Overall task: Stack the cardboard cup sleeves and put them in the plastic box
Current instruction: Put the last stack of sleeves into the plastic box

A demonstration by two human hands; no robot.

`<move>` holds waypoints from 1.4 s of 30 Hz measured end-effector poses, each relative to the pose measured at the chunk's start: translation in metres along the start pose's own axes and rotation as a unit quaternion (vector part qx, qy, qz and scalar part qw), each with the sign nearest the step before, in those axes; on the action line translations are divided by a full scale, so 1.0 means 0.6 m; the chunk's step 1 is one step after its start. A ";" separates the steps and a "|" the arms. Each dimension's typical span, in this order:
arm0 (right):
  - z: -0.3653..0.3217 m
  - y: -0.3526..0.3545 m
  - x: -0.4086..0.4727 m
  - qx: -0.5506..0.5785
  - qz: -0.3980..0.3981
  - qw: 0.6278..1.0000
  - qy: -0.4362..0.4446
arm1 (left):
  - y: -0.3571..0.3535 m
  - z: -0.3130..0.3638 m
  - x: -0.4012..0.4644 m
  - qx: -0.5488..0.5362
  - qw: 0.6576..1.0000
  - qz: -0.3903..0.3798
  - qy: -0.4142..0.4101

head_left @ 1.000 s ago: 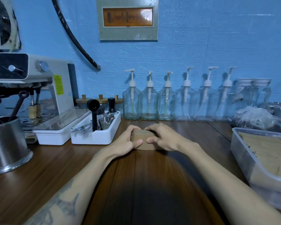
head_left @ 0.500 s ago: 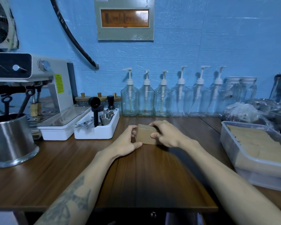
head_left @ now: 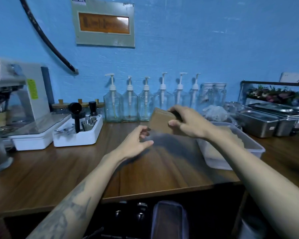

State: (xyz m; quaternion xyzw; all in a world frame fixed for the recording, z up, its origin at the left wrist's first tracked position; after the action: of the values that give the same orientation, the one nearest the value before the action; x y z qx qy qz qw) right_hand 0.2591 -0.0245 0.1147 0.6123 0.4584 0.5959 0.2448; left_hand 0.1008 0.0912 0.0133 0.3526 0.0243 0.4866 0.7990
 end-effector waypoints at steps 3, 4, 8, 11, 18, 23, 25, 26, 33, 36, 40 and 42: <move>0.041 0.066 -0.037 0.015 0.021 0.999 -0.040 | -0.047 0.055 0.016 -0.029 0.999 -0.015 -0.035; 0.054 0.084 -0.052 0.021 0.025 0.998 -0.054 | -0.064 0.073 0.021 -0.043 0.998 -0.020 -0.039; 0.113 0.124 -0.120 0.040 0.017 0.992 -0.115 | -0.137 0.128 0.038 -0.081 0.995 -0.050 -0.038; 0.151 0.127 -0.163 0.045 -0.003 0.988 -0.147 | -0.186 0.154 0.043 -0.102 0.992 -0.070 -0.031; 0.203 0.100 -0.200 0.085 -0.052 0.979 -0.179 | -0.243 0.161 0.040 -0.169 0.982 -0.083 -0.021; 0.226 0.085 -0.197 0.070 -0.105 0.974 -0.186 | -0.240 0.142 0.031 -0.167 0.983 -0.077 -0.031; 0.228 0.077 -0.196 0.076 -0.137 0.971 -0.183 | -0.240 0.136 0.032 -0.157 0.984 -0.073 -0.035; 0.227 0.073 -0.193 0.067 -0.151 0.970 -0.179 | -0.240 0.135 0.032 -0.153 0.985 -0.072 -0.035; 0.221 0.060 -0.173 0.025 -0.139 0.978 -0.155 | -0.241 0.136 0.031 -0.149 0.986 -0.060 -0.041; 0.212 0.064 -0.181 0.062 -0.123 0.978 -0.158 | -0.242 0.134 0.031 -0.138 0.988 -0.057 -0.040; 0.188 0.074 -0.186 0.036 -0.076 0.988 -0.133 | -0.241 0.134 0.032 -0.133 0.989 -0.054 -0.035; 0.173 0.065 -0.184 -0.011 -0.075 0.988 -0.136 | -0.241 0.135 0.031 -0.128 0.990 -0.054 -0.037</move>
State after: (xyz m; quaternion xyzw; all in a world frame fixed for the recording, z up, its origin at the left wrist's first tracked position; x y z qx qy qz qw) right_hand 0.3829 -0.1114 0.0744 0.6484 0.4588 0.4925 0.3558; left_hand 0.2517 0.0221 -0.0049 0.2628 -0.0487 0.4285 0.8631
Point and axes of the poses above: each hand's wrist, its own x-axis towards the middle knuckle, its own y-axis out of the back of the hand, z = x × y, the point moved 5 cm from there along x, towards the middle knuckle, and after that the axes turned 7 degrees about y, right-handed, at the moved point
